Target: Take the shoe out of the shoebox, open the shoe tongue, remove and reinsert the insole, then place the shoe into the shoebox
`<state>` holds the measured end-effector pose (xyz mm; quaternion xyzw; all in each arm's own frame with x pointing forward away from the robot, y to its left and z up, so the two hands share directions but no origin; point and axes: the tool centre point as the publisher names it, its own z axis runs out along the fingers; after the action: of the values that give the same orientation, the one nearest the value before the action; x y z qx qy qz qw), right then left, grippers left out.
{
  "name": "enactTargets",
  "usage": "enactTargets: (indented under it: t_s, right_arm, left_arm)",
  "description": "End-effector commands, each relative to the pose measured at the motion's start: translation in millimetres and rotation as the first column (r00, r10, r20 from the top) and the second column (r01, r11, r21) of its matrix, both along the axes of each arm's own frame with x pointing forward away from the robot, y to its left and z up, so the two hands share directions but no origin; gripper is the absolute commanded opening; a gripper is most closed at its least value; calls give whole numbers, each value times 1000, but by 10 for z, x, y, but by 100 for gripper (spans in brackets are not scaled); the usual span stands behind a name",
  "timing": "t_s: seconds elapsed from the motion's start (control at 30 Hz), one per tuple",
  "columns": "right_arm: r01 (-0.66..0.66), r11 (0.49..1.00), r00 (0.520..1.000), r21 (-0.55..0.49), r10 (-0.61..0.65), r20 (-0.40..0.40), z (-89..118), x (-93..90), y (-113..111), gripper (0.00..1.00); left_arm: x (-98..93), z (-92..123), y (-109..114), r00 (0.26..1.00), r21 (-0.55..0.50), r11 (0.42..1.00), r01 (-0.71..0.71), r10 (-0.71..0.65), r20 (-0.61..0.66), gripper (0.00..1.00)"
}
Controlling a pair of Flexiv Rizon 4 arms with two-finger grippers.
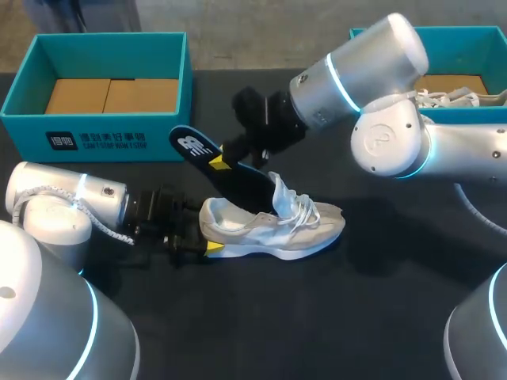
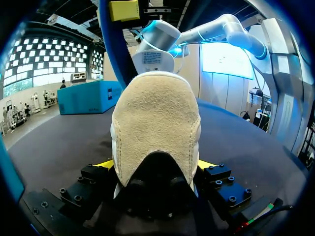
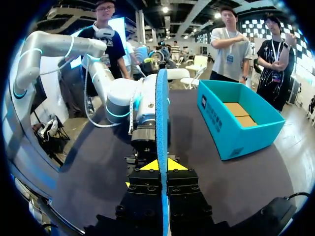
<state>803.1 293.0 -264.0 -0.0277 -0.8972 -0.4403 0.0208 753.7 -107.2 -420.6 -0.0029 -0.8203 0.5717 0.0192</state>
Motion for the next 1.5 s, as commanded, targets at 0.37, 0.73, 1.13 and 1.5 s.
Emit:
enactTargets:
  t_s: [0.37,0.73,1.13,1.5]
  right_arm:
    - [4,1000,1000,-4,-4,1,1,-6,11,0]
    - [-3,999,1000,48,3,-2,142,2,-9,0]
    - [20,979,996,201,-1,-95,506,49,83,0]
    - [46,961,988,274,-3,-155,795,155,99,0]
  left_arm:
    - [-13,-27,4,1000,0,1000,-2,2,1,0]
    - [-13,-27,4,1000,0,1000,-2,2,1,0]
    - [-13,-27,4,1000,0,1000,-2,2,1,0]
    - [-13,-27,4,1000,0,1000,-2,2,1,0]
